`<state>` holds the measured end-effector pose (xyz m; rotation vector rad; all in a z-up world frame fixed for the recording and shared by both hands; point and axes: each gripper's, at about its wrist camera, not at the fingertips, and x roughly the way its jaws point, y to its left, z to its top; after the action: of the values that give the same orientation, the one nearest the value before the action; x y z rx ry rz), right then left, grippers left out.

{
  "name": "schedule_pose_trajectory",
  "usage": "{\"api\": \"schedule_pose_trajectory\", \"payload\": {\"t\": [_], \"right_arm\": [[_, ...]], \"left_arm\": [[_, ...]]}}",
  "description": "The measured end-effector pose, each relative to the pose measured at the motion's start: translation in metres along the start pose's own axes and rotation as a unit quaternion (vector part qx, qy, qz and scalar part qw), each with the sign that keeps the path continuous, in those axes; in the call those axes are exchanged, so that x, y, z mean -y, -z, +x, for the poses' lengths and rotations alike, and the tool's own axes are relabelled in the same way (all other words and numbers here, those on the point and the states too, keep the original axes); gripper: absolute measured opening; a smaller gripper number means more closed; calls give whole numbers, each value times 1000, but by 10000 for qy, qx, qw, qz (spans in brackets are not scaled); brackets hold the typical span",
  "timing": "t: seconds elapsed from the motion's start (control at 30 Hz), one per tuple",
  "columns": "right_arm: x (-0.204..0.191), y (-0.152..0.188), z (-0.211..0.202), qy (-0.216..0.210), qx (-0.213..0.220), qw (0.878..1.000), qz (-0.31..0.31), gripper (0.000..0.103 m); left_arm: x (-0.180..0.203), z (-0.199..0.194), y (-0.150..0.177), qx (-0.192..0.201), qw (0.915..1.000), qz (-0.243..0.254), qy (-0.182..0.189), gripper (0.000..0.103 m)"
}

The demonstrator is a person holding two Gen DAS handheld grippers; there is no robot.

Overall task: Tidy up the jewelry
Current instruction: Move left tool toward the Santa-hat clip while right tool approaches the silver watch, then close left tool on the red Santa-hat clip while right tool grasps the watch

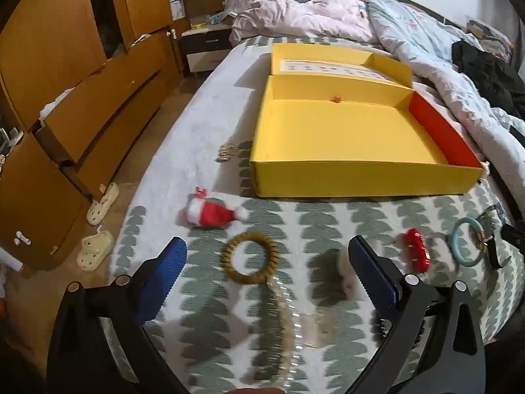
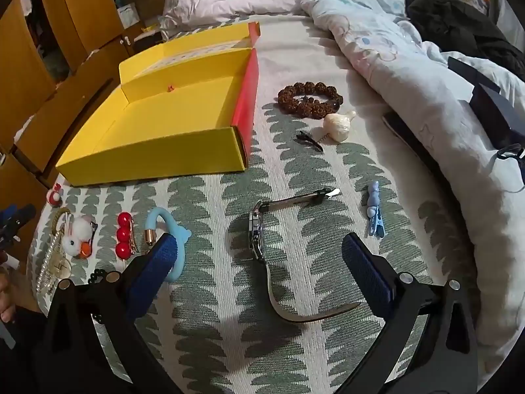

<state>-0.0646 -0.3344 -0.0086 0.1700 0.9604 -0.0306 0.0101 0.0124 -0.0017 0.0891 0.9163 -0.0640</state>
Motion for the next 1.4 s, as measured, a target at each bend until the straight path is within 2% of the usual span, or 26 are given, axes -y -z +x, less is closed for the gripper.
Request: {"api": "schedule_pose_trajectory", "payload": {"t": [0.1, 0.17, 0.27, 0.33, 0.4, 0.53, 0.67, 0.87, 1.0, 1.1, 1.2, 1.3, 1.4], "right_arm": [[2, -3, -7, -56, 114, 9999, -44, 100], [3, -3, -10, -51, 192, 9998, -79, 100], [5, -4, -8, 60, 158, 9997, -157, 100], [6, -3, -5, 288, 132, 9992, -235, 100], [9, -3, -4, 359, 108, 9990, -232, 100], [18, -2, -4, 34, 28, 9999, -99, 99], [20, -2, -2, -76, -13, 9999, -109, 99], [34, -4, -1, 17, -10, 9999, 111, 99], [30, -4, 5, -113, -83, 9999, 34, 98], [21, -3, 10, -156, -91, 9998, -117, 91], [13, -3, 20, -262, -218, 9993, -133, 79], [10, -2, 33, -154, -375, 9991, -152, 68], [7, -1, 41, -95, -405, 9990, -156, 61]], "left_arm": [[-22, 4, -10, -81, 9998, -151, -109, 98], [-45, 11, -17, -237, 9989, -392, -44, 98], [-71, 21, -23, -420, 9960, -779, -101, 97], [-80, 30, -24, -596, 9944, -876, 19, 97], [-82, 39, -25, -779, 9928, -899, 112, 97], [-76, 49, -30, -895, 9928, -796, -33, 97], [-77, 61, -37, -987, 9924, -716, -136, 98], [-81, 82, -38, -1343, 9871, -872, -54, 97], [-79, 85, -36, -1427, 9855, -912, 69, 97], [-77, 87, -37, -1430, 9857, -886, 59, 97], [-74, 91, -39, -1486, 9850, -872, 50, 98], [-71, 94, -40, -1520, 9847, -851, 62, 98], [-68, 98, -39, -1577, 9839, -843, 70, 97]]}}
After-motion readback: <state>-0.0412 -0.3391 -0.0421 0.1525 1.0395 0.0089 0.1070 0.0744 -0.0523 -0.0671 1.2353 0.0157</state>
